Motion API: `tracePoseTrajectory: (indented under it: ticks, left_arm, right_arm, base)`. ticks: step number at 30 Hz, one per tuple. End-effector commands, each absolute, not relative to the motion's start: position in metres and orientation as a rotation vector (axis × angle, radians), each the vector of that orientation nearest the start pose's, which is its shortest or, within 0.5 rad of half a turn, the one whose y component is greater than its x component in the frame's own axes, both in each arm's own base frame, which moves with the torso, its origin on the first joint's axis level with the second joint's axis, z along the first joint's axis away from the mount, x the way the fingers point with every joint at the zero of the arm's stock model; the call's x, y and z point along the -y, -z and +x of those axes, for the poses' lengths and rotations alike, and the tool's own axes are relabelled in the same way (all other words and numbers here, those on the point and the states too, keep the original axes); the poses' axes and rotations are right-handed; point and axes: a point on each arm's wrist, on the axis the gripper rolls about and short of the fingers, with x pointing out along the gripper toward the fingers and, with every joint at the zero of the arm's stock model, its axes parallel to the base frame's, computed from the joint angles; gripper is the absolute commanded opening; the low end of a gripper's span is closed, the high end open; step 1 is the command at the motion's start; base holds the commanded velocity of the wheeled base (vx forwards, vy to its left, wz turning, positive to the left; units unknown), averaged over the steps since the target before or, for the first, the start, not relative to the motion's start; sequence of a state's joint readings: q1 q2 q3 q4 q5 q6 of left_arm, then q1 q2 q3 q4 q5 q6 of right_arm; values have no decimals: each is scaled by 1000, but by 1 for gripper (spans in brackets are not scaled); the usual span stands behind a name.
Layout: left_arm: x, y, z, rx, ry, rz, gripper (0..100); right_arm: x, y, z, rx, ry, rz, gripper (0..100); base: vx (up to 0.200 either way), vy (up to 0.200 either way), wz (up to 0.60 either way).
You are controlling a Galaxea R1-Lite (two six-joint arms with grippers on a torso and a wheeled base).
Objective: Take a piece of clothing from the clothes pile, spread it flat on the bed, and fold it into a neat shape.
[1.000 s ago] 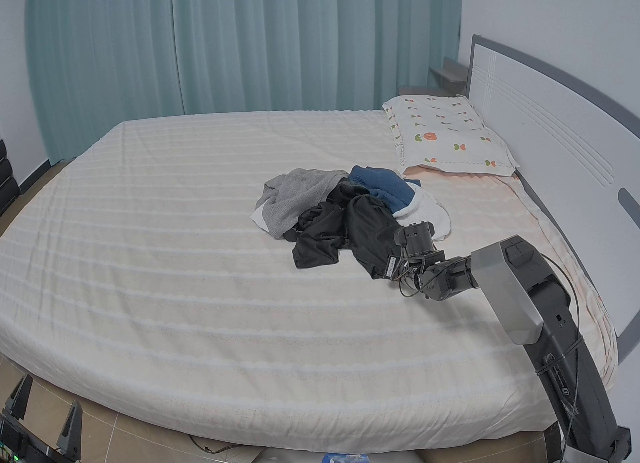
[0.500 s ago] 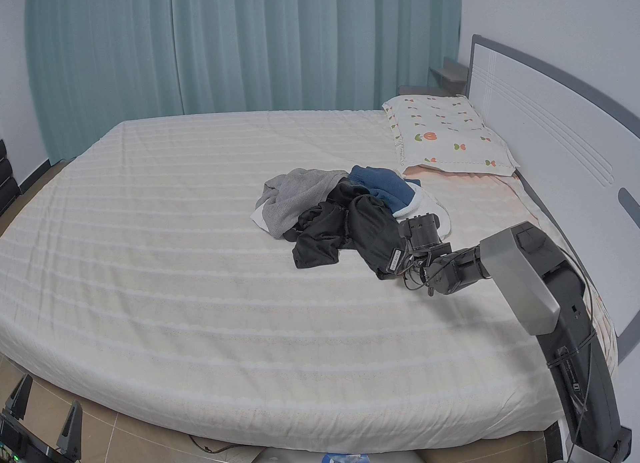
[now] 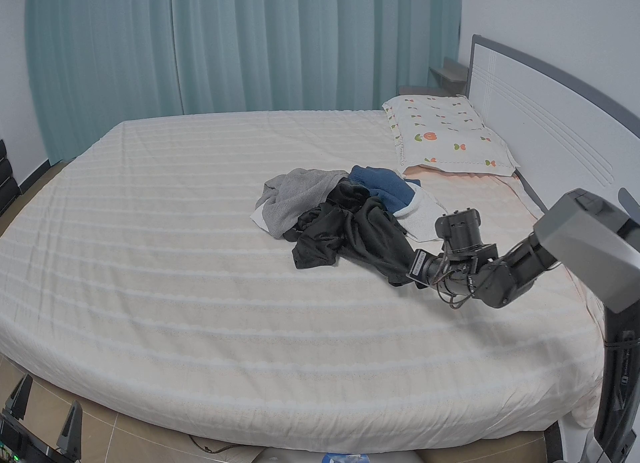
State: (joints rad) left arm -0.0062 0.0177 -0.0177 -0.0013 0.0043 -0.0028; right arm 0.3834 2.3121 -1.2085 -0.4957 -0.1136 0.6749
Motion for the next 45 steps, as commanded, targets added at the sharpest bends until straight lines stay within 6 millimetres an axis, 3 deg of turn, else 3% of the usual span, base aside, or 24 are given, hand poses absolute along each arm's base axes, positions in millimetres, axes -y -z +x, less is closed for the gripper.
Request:
tracePoseTrajectory:
  ticks: [1, 3, 9, 15, 18, 19, 20, 22, 23, 24, 27, 28, 29, 30, 31, 33, 35, 37, 41, 45]
  left_arm:
    - [0, -76, -23, 2, 2, -3, 100]
    - [0, -76, -23, 2, 2, 0, 100]
    - [0, -76, -23, 3, 5, 2, 100]
    - [0, -76, -23, 8, 17, 32, 100]
    - [0, -80, -23, 29, 16, 28, 100]
    - [0, -134, -31, 184, 19, -35, 100]
    - [0, -164, -28, 204, 35, -87, 100]
    - [1, -179, -3, 89, 69, -89, 100]
    - [1, -179, -3, 89, 69, -89, 100]
    - [3, -184, 9, 31, 142, -41, 100]
    - [6, -185, 41, -116, 246, -3, 100]
    - [6, -185, 41, -116, 246, -3, 100]
    - [9, -182, 64, -195, 296, 40, 100]
    - [10, -181, 70, -217, 304, 48, 100]
    - [16, -174, 93, -298, 355, 62, 100]
    - [26, -167, 115, -366, 420, 57, 100]
    - [31, -164, 124, -391, 441, 45, 100]
    - [49, -149, 154, -465, 460, 25, 100]
    - [74, -126, 190, -516, 450, 16, 100]
    - [100, -106, 212, -554, 465, -40, 100]
  right_arm:
    - [-136, -131, 311, -504, -214, 602, 0]
    - [-127, -148, 281, -481, -239, 607, 0]
    - [-118, -174, 230, -421, -314, 620, 0]
    - [-118, -198, 199, -352, -409, 636, 0]
    - [-119, -206, 194, -327, -432, 643, 0]
    - [-118, -214, 189, -303, -453, 649, 0]
    - [-119, -217, 187, -295, -467, 650, 0]
    - [-122, -222, 186, -277, -485, 655, 0]
    - [-122, -222, 186, -277, -485, 655, 0]
    - [-122, -226, 184, -263, -498, 660, 0]
    - [-120, -230, 181, -246, -504, 666, 0]
    - [-120, -230, 181, -246, -504, 666, 0]
    - [-120, -231, 179, -247, -509, 666, 0]
    - [-119, -230, 178, -249, -510, 664, 0]
    - [-120, -230, 177, -253, -517, 662, 0]
    - [-121, -230, 176, -253, -522, 662, 0]
    - [-121, -230, 176, -252, -522, 663, 0]
    - [-122, -230, 177, -253, -523, 664, 0]
    - [-122, -227, 179, -265, -514, 660, 0]
    - [-122, -225, 180, -271, -508, 658, 0]
  base:
    - [0, 0, 0]
    - [0, 0, 0]
    - [0, 0, 0]
    - [0, 0, 0]
    - [0, 0, 0]
    - [0, 0, 0]
    - [0, 0, 0]
    - [0, 0, 0]
    - [0, 0, 0]
    - [0, 0, 0]
    - [0, 0, 0]
    - [0, 0, 0]
    - [0, 0, 0]
    - [0, 0, 0]
    - [0, 0, 0]
    - [0, 0, 0]
    - [0, 0, 0]
    - [0, 0, 0]
    - [0, 0, 0]
    - [0, 0, 0]
